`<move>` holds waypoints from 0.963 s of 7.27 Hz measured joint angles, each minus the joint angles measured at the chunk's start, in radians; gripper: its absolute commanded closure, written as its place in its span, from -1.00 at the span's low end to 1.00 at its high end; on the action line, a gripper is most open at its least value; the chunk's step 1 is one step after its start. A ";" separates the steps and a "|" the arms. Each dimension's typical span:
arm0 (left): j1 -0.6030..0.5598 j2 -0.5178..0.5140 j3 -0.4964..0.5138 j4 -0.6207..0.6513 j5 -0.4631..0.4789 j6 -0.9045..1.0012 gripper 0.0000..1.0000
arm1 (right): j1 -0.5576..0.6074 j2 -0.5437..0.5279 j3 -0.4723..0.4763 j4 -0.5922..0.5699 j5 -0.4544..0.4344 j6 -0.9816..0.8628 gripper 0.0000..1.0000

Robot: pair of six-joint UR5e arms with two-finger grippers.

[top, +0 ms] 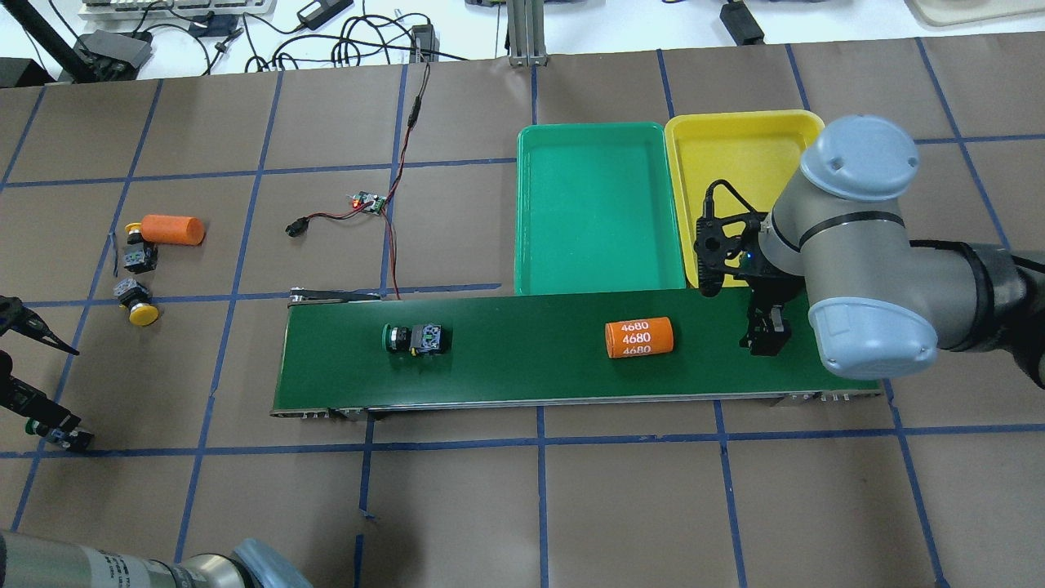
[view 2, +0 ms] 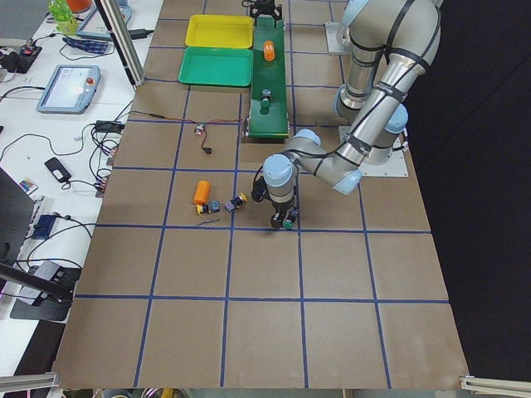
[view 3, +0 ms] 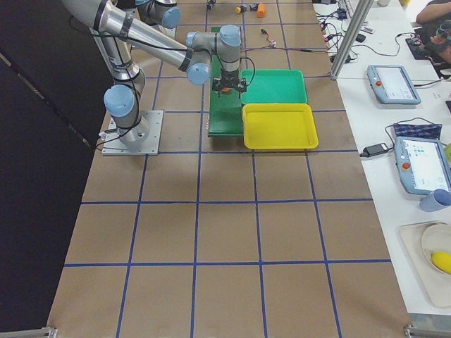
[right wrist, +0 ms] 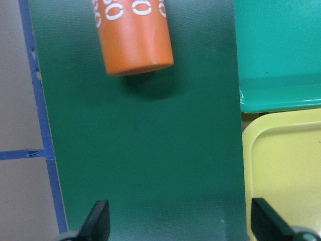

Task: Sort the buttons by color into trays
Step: 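Reach the left gripper to another push button and grasp it, then lower the right gripper over the battery while the left gripper carries the button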

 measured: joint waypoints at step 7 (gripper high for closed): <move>0.000 -0.005 -0.047 0.008 0.053 -0.043 -0.78 | 0.004 -0.006 0.075 -0.010 0.001 -0.002 -1.00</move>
